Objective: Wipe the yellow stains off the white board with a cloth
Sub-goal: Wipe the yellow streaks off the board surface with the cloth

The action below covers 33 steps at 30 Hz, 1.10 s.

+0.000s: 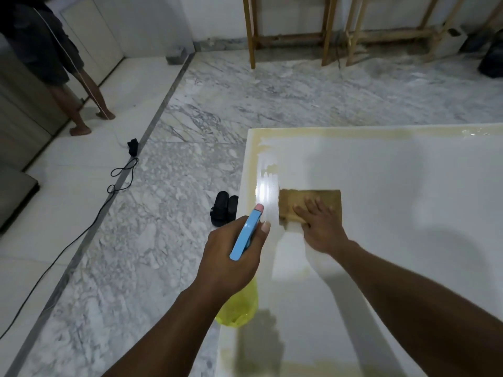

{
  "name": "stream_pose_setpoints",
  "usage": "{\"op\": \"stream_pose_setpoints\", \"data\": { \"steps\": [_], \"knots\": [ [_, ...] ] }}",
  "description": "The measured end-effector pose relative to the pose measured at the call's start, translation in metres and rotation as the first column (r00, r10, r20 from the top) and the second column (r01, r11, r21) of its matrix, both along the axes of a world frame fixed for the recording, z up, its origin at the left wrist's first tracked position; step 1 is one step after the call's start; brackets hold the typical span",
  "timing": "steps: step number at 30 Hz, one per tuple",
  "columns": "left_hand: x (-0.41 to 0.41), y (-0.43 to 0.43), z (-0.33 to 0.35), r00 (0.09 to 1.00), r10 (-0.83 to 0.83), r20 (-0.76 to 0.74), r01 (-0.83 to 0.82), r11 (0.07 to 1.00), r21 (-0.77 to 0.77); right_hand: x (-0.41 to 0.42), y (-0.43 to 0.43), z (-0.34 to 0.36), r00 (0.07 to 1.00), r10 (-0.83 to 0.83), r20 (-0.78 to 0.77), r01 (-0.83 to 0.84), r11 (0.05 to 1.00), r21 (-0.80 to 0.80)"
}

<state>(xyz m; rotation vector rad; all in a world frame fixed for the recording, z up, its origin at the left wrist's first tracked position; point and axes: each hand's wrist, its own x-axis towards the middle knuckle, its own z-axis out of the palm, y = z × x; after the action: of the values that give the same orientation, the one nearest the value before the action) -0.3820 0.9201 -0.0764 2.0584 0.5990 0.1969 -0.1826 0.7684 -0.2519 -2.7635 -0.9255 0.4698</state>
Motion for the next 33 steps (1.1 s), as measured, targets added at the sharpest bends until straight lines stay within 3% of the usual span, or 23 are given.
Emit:
{"op": "stream_pose_setpoints", "data": {
  "steps": [8, 10, 12, 14, 16, 18, 20, 22, 25, 28, 31, 33],
  "knots": [
    [-0.118, -0.043, 0.037, 0.997, 0.014, 0.077, -0.018, 0.998, 0.060, -0.195, -0.090, -0.001, 0.998, 0.011, 0.054, -0.015, 0.997, 0.074],
    [-0.151, -0.052, 0.042, 0.996, 0.022, 0.085, -0.027, 0.998, 0.059, -0.227, -0.106, 0.005, 0.999, 0.003, 0.053, -0.012, 0.986, 0.169],
    [-0.180, -0.058, 0.050, 0.997, 0.019, 0.079, -0.023, 0.998, 0.053, -0.239, -0.115, 0.024, 0.999, -0.016, -0.034, 0.025, 0.963, 0.269],
    [-0.197, -0.059, 0.057, 0.998, 0.011, 0.056, -0.015, 0.998, 0.059, -0.236, -0.117, 0.054, 0.969, -0.073, -0.238, 0.148, 0.937, 0.317],
    [-0.206, -0.057, 0.064, 0.999, 0.017, 0.052, -0.021, 0.997, 0.074, -0.223, -0.117, 0.087, 0.809, -0.239, -0.536, 0.453, 0.835, 0.312],
    [-0.205, -0.053, 0.065, 0.998, 0.006, 0.065, -0.013, 0.995, 0.098, -0.205, -0.119, 0.108, 0.529, -0.240, -0.814, 0.687, 0.684, 0.245],
    [-0.196, -0.045, 0.064, 0.996, -0.010, 0.083, 0.002, 0.996, 0.094, -0.191, -0.119, 0.128, 0.296, -0.126, -0.947, 0.756, 0.637, 0.152],
    [-0.177, -0.033, 0.060, 0.993, -0.024, 0.111, 0.015, 0.997, 0.080, -0.168, -0.111, 0.137, 0.201, -0.059, -0.978, 0.722, 0.684, 0.107],
    [-0.137, -0.012, 0.053, 0.992, -0.031, 0.119, 0.024, 0.998, 0.059, -0.106, -0.078, 0.136, 0.276, -0.080, -0.958, 0.637, 0.762, 0.120],
    [-0.089, 0.018, 0.038, 0.992, -0.028, 0.126, 0.023, 0.999, 0.041, -0.025, -0.023, 0.142, 0.489, -0.103, -0.866, 0.520, 0.831, 0.195],
    [-0.050, 0.049, 0.026, 0.992, -0.012, 0.126, 0.009, 1.000, 0.020, 0.044, 0.039, 0.162, 0.791, -0.150, -0.593, 0.363, 0.895, 0.258],
    [-0.030, 0.066, 0.021, 0.991, 0.001, 0.135, -0.003, 1.000, 0.011, 0.088, 0.078, 0.163, 0.930, -0.151, -0.334, 0.234, 0.946, 0.224]
  ]
}}
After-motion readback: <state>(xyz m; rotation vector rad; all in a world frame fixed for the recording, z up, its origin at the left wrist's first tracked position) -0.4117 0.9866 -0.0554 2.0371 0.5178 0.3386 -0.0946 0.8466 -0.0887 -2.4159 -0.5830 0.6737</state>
